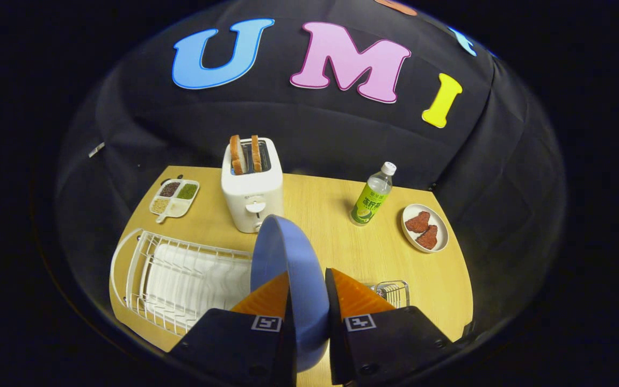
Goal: Take the plate from the dish rack, then take the spoon from the basket and place it into the plate.
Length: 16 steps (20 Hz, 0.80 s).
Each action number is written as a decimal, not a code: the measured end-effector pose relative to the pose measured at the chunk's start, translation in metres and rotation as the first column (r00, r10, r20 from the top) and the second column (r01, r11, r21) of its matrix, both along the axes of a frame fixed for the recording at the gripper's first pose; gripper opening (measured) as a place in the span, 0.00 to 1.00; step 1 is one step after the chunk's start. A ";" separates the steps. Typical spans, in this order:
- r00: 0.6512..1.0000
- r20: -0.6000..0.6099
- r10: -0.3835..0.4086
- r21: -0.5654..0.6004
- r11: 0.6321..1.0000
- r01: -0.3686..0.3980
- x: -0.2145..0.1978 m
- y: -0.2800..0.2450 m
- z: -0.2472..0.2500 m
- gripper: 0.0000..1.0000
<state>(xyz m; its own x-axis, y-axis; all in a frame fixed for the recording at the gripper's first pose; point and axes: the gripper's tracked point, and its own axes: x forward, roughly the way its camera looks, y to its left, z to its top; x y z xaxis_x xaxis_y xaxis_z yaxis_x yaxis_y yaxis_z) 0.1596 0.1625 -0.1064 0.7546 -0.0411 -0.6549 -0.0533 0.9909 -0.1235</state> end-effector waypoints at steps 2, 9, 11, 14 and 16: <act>0.999 0.012 0.030 0.073 0.997 -0.030 -0.015 -0.003 0.013 0.28; 0.998 -0.035 0.053 0.300 0.953 -0.040 -0.109 -0.063 0.024 0.28; 0.997 -0.058 0.046 0.371 0.928 -0.021 -0.141 -0.085 0.017 0.28; 0.995 -0.094 0.015 0.439 0.898 0.029 -0.188 -0.125 -0.013 0.28; 0.989 -0.145 -0.001 0.481 0.874 0.071 -0.216 -0.147 -0.040 0.28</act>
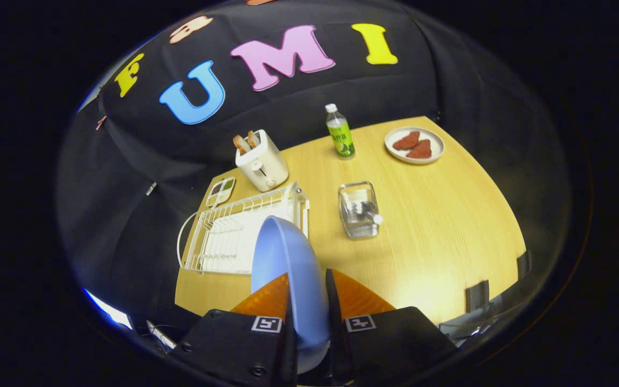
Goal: Take the plate from the dish rack, then take the spoon from the basket and place it into the plate.
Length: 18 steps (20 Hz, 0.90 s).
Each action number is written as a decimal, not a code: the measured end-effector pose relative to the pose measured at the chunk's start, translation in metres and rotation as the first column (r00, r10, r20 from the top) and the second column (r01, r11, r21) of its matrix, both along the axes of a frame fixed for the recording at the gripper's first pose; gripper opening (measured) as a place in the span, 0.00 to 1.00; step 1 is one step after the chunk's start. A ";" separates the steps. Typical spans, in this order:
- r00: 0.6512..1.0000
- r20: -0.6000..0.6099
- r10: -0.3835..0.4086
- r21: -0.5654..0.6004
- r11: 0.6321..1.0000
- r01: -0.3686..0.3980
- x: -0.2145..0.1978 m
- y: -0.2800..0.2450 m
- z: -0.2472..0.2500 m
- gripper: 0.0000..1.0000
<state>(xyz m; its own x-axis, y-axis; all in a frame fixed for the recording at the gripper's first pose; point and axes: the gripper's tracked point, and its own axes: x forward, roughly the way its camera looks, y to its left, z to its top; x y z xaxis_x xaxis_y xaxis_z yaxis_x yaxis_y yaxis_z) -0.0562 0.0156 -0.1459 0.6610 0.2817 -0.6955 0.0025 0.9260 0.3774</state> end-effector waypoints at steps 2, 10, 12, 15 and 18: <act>0.999 -0.044 -0.010 0.047 0.999 0.012 -0.015 -0.020 -0.026 0.28; 0.995 -0.091 0.048 0.140 0.990 -0.035 0.030 -0.061 -0.115 0.28; 0.989 -0.103 0.106 0.151 0.985 -0.090 0.044 -0.060 -0.133 0.28; 0.979 -0.132 0.154 0.173 0.976 -0.130 0.057 -0.059 -0.153 0.29; 0.979 -0.121 0.167 0.167 0.975 -0.146 0.061 -0.064 -0.160 0.30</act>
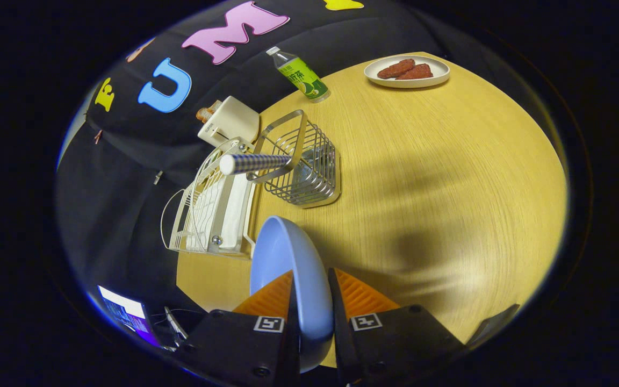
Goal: Take the plate from the dish rack, then take the spoon from the basket and place it into the plate.
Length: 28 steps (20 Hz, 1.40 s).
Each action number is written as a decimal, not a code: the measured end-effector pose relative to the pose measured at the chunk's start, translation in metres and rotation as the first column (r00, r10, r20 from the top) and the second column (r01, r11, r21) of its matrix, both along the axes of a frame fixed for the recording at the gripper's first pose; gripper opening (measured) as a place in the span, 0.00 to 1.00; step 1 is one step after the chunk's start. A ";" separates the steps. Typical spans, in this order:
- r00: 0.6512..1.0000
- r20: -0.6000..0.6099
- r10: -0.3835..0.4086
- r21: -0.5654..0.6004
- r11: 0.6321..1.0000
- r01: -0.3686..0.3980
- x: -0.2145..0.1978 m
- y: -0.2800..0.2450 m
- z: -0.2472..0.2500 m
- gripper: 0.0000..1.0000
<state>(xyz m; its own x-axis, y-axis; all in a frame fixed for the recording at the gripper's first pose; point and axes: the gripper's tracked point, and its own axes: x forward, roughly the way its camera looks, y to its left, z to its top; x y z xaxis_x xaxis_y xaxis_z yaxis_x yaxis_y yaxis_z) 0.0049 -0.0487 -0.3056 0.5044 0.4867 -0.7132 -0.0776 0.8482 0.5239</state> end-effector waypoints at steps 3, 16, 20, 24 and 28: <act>0.999 0.046 0.011 -0.046 0.999 -0.009 0.004 -0.014 0.001 0.72; 0.687 0.677 0.263 -0.308 0.949 -0.060 0.071 0.005 0.129 0.98; 0.641 0.695 0.326 -0.368 0.927 -0.071 0.085 0.023 0.109 0.98; 0.604 0.726 0.329 -0.372 0.927 -0.058 0.104 0.034 0.095 0.96; 0.605 0.729 0.319 -0.354 0.933 -0.066 0.122 0.040 0.084 0.78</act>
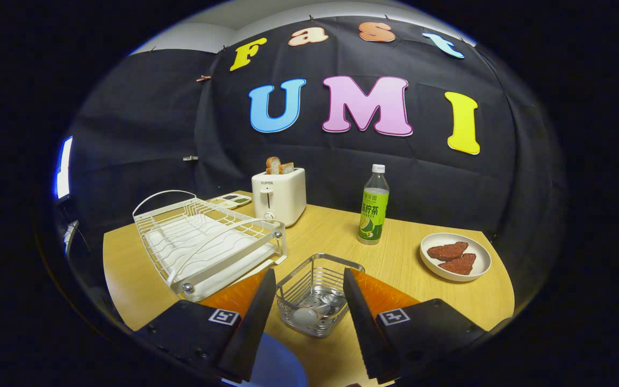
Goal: Take the plate from the dish rack, then take the spoon from the basket and place it into the plate.
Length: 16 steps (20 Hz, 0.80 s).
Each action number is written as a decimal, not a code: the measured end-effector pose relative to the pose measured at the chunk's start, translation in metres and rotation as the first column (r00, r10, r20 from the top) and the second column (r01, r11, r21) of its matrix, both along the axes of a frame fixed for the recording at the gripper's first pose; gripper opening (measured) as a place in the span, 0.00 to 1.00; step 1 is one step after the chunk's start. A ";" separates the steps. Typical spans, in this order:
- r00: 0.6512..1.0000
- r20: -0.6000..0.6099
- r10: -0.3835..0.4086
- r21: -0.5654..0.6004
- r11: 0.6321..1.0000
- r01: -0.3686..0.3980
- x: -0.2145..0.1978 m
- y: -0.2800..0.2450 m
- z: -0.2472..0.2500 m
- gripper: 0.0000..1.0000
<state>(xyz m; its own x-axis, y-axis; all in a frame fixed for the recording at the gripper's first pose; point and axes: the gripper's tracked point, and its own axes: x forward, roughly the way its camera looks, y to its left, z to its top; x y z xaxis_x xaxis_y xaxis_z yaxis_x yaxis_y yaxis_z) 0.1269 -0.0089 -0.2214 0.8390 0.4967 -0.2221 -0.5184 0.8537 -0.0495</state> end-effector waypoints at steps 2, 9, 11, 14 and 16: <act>1.000 0.000 -0.010 -0.004 1.000 0.010 0.009 -0.001 -0.006 0.72; 0.998 -0.040 -0.051 -0.004 0.999 0.051 0.022 -0.005 -0.012 0.23; 0.998 -0.056 -0.042 -0.001 0.999 0.042 0.021 -0.001 -0.010 0.22; 0.998 -0.052 -0.022 -0.019 1.000 0.021 0.020 0.000 0.000 0.20; 0.999 -0.037 -0.004 -0.015 1.000 0.004 0.015 0.000 0.017 0.19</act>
<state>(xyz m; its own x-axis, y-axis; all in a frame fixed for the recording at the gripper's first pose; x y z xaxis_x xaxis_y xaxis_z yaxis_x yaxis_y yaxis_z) 0.1416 -0.0089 -0.2045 0.8319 0.4897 -0.2609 -0.5168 0.8550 -0.0431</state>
